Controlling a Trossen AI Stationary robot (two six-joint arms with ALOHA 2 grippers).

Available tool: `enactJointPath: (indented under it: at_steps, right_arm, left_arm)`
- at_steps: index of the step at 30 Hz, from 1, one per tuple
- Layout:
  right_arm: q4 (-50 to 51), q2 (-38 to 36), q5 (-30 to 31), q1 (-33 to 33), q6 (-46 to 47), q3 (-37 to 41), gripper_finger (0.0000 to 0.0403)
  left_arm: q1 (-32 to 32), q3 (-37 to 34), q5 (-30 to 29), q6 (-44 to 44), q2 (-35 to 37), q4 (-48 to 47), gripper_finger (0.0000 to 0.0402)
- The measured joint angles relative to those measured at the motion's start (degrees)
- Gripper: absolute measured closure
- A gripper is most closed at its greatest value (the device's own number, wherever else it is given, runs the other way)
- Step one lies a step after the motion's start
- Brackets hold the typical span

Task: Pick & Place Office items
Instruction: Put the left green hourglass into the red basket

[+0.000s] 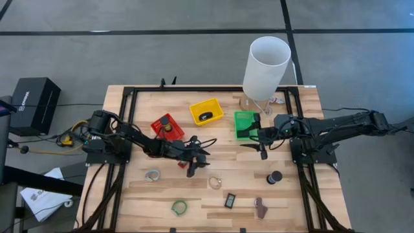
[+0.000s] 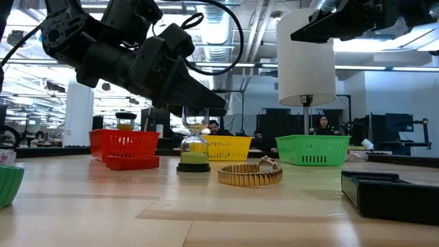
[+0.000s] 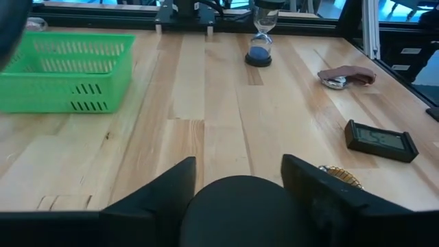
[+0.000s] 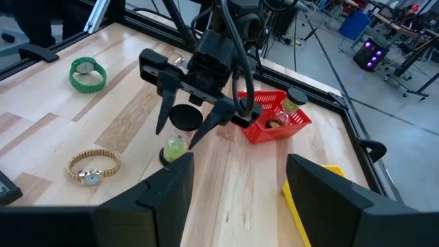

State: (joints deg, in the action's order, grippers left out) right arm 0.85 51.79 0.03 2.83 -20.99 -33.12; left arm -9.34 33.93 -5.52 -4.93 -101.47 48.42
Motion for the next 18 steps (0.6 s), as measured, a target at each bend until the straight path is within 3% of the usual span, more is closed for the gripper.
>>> enactJointPath:
  at_steps: [6, 11, 18]
  right_arm:
    - [0.0, 0.0, 0.0, 0.0, 0.0, 0.0, 0.0179]
    - [0.0, 0.0, 0.0, 0.0, 0.0, 0.0, 0.0179]
    - [0.0, 0.0, 0.0, 0.0, 0.0, 0.0, 0.0179]
  left_arm:
    - [0.0, 0.0, 0.0, 0.0, 0.0, 0.0, 0.0210]
    - [0.0, 0.0, 0.0, 0.2, 1.4, 0.2, 0.0186]
    - [1.9, -0.1, 0.0, 0.2, 10.9, -10.0, 0.0253]
